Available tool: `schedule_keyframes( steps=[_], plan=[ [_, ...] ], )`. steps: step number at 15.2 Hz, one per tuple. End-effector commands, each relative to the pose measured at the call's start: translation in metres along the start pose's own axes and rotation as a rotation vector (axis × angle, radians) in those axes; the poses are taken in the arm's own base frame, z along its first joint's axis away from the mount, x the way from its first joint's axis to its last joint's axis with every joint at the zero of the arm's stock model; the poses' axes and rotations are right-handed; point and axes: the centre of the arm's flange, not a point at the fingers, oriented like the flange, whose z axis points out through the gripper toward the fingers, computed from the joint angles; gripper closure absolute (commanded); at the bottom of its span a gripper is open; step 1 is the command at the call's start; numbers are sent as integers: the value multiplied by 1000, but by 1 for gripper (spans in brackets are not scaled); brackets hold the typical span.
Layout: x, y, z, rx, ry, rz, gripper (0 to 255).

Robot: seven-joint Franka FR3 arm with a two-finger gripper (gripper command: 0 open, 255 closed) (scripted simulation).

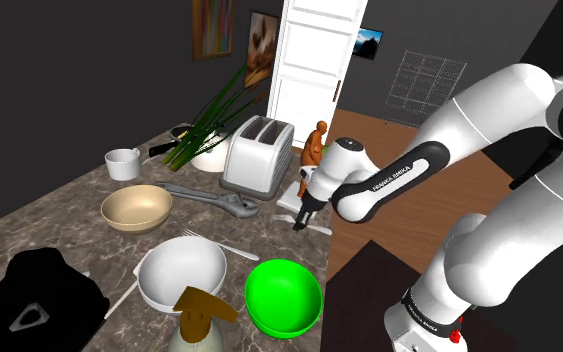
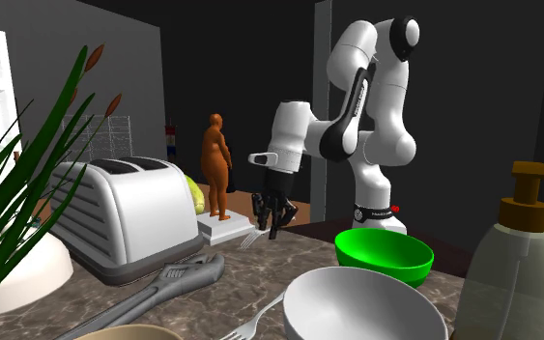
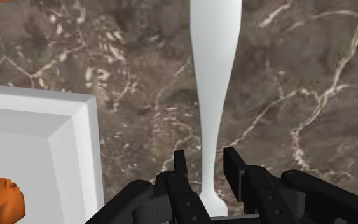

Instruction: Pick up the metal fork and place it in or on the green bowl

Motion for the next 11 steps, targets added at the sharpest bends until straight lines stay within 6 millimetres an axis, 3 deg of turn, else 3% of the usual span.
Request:
schedule_keyframes(
  steps=[1,11],
  plan=[
    [2,0,-11,0,0,0,255],
    [13,6,-62,0,0,0,255]
  ],
)
